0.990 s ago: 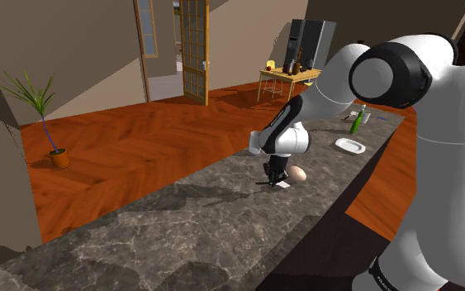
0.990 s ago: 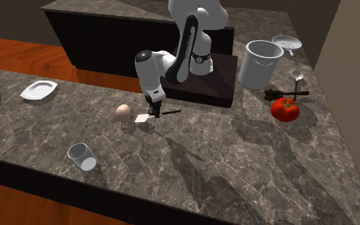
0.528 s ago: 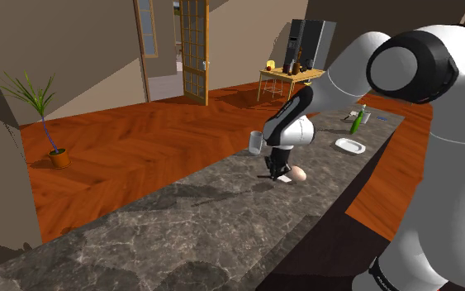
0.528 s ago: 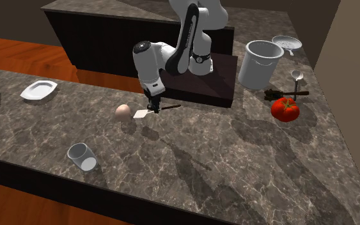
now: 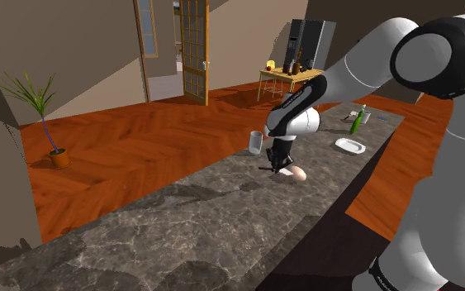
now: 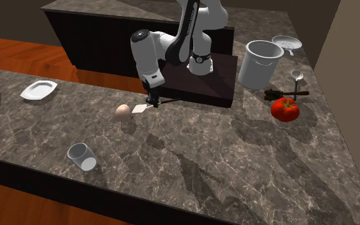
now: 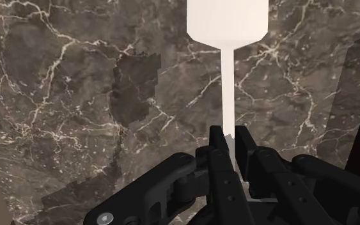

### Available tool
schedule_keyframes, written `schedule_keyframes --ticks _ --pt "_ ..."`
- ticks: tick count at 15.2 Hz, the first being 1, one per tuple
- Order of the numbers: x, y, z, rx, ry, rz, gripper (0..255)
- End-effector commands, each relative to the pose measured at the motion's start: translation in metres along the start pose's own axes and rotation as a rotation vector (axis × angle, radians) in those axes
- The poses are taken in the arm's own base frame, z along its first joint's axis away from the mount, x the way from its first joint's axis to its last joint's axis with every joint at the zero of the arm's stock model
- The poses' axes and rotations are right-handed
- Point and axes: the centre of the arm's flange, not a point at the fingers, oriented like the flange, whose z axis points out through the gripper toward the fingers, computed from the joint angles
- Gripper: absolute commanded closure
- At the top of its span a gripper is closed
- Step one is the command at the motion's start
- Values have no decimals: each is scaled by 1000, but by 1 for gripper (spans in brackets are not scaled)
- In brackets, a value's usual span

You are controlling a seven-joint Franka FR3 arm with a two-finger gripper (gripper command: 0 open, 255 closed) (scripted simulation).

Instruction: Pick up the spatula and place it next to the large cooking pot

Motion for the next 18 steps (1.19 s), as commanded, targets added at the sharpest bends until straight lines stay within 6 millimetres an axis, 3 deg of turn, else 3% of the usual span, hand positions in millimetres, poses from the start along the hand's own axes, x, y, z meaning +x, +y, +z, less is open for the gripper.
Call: schedule_keyframes --ticks 1,18 --pt "0 0 -11 1 0 0 255" --pt "6 0 -101 1 0 0 255"
